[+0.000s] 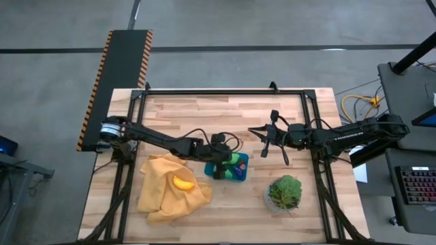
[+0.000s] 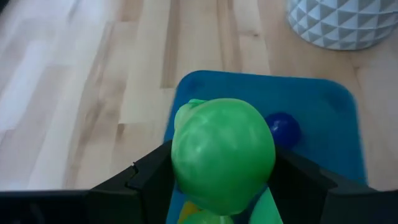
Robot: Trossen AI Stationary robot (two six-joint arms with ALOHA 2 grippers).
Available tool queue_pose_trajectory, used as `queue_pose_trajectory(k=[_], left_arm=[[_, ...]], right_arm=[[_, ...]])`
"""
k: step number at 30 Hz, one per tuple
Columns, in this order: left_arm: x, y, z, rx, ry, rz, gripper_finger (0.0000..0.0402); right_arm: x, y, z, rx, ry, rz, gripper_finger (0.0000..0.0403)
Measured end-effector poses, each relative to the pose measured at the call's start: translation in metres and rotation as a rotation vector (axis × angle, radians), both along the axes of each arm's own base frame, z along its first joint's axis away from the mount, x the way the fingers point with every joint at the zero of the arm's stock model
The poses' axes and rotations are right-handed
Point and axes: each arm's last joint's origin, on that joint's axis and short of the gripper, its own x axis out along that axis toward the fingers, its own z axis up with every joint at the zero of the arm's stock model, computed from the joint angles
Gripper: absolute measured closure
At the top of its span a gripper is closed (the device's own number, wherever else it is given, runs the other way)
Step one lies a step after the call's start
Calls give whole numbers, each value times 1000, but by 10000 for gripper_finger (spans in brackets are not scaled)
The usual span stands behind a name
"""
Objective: Pick and placing Produce into tupperware
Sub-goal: Put the pear into the blue bin
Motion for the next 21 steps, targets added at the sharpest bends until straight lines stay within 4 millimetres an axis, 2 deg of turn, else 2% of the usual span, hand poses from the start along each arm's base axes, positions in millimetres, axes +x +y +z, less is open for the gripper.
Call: queue_pose_trajectory(k=[5, 21], left_arm=[[5, -3, -9, -40, 0, -53, 195], [11, -4, -33, -56, 45, -47, 190]], right_arm=[[0, 0, 0, 0, 0, 0, 394], [0, 0, 0, 3, 0, 0, 394]])
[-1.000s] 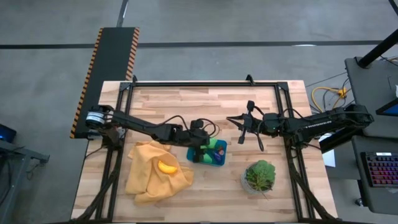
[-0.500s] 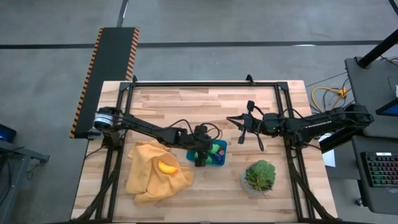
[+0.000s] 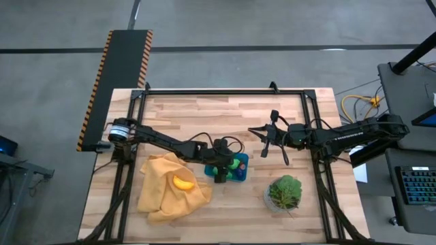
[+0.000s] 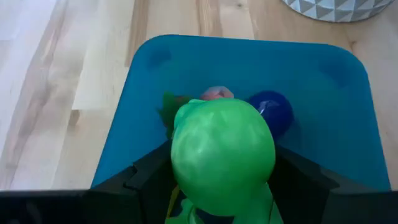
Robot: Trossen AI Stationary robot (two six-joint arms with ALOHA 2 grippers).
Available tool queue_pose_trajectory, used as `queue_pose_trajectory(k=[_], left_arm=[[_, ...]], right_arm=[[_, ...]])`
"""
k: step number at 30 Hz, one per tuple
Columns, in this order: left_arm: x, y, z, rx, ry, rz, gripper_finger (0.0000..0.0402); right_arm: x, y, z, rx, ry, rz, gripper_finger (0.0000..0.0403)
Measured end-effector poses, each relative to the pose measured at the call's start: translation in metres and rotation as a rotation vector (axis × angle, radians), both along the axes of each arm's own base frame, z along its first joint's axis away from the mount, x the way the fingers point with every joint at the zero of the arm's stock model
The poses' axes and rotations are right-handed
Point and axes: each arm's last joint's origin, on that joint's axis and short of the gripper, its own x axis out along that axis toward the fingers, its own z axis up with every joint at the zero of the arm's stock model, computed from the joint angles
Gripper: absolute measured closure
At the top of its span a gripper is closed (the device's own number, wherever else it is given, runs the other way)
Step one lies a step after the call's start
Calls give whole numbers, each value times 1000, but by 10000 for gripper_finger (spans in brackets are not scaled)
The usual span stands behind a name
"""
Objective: Pick and placing Produce into tupperware
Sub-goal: Put the pear into the blue bin, then put the banana into the blue bin
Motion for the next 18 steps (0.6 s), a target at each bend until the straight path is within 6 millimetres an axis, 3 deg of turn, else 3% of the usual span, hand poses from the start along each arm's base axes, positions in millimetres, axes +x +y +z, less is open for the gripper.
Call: queue_pose_trajectory(k=[18], left_arm=[[-1, 0, 7, 34, -17, -30, 117]], right_arm=[[0, 0, 0, 0, 0, 0, 394]])
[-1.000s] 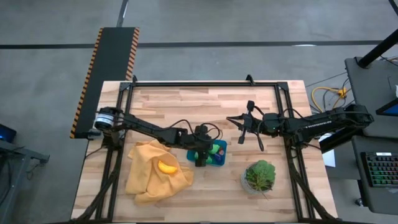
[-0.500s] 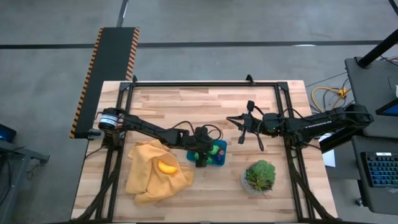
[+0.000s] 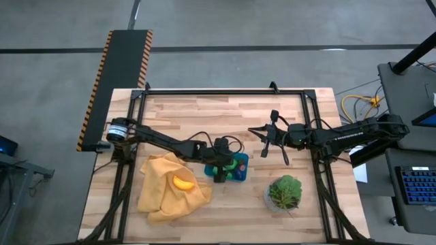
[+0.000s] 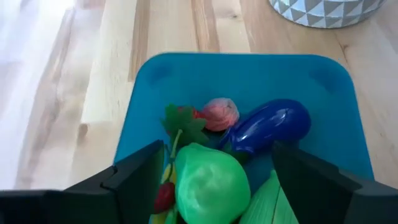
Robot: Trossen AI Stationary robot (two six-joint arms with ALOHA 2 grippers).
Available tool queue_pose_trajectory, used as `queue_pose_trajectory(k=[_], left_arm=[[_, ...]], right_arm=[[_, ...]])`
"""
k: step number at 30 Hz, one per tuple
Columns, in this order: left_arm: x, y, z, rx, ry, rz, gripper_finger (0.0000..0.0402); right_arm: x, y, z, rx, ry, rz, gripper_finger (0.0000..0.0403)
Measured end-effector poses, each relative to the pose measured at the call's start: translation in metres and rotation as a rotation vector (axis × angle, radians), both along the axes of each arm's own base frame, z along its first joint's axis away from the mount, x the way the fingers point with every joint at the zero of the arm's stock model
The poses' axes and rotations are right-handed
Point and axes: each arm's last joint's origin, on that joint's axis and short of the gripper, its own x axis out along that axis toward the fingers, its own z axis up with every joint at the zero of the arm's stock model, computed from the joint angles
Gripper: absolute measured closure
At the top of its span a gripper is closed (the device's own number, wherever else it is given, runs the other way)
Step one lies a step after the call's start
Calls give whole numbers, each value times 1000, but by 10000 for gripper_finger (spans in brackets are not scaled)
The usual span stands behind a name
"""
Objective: Pick and placing Produce into tupperware
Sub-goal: Put the banana into the blue bin
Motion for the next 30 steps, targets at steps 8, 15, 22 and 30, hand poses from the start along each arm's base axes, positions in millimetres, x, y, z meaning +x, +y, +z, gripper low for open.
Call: queue_pose_trajectory(k=[8, 15, 22, 30], left_arm=[[-5, 0, 29, 42, -65, -33, 116], [-32, 1, 61, 45, 0, -34, 116], [-77, -14, 95, 135, 91, -27, 116], [-108, -37, 125, 66, 76, -31, 116]], right_arm=[[0, 0, 0, 0, 0, 0, 394], [0, 0, 0, 3, 1, 0, 394], [0, 0, -1, 10, 5, -1, 394], [0, 0, -1, 18, 3, -2, 394]])
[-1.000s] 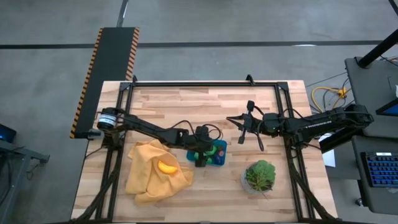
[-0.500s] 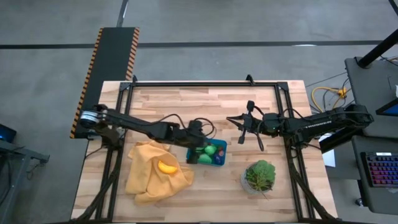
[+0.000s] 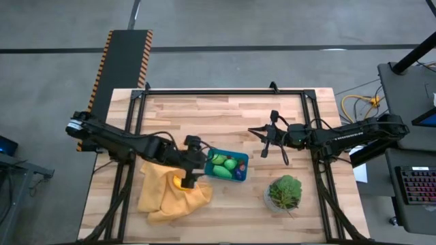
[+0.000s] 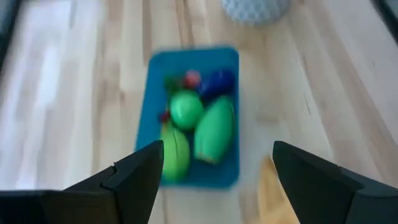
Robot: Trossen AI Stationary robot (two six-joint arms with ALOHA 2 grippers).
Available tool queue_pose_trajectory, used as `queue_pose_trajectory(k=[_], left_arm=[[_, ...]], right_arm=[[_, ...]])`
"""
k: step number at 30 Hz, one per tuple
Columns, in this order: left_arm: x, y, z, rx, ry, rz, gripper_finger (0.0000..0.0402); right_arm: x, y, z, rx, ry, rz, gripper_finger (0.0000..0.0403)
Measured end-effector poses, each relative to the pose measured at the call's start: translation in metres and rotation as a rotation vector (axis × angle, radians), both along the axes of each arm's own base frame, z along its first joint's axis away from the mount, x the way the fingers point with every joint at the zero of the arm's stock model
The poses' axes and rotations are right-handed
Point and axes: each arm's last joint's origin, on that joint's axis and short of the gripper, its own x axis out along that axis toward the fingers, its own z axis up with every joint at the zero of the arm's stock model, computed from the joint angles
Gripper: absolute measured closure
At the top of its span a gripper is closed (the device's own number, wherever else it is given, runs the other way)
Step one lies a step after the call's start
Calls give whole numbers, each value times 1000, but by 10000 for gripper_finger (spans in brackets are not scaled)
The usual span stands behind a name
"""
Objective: Pick and placing Produce into tupperware
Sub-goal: Put the banana into the blue bin
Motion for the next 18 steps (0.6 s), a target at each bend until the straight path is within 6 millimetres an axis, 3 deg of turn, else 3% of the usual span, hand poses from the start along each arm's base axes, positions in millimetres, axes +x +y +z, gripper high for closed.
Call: queue_pose_trajectory(k=[7, 18], left_arm=[[-18, -12, -14, -108, 220, 158, 116], [-12, -43, -56, -194, 470, 158, 116]], right_arm=[[0, 0, 0, 8, -3, -1, 394], [0, 0, 0, 13, -4, -2, 394]])
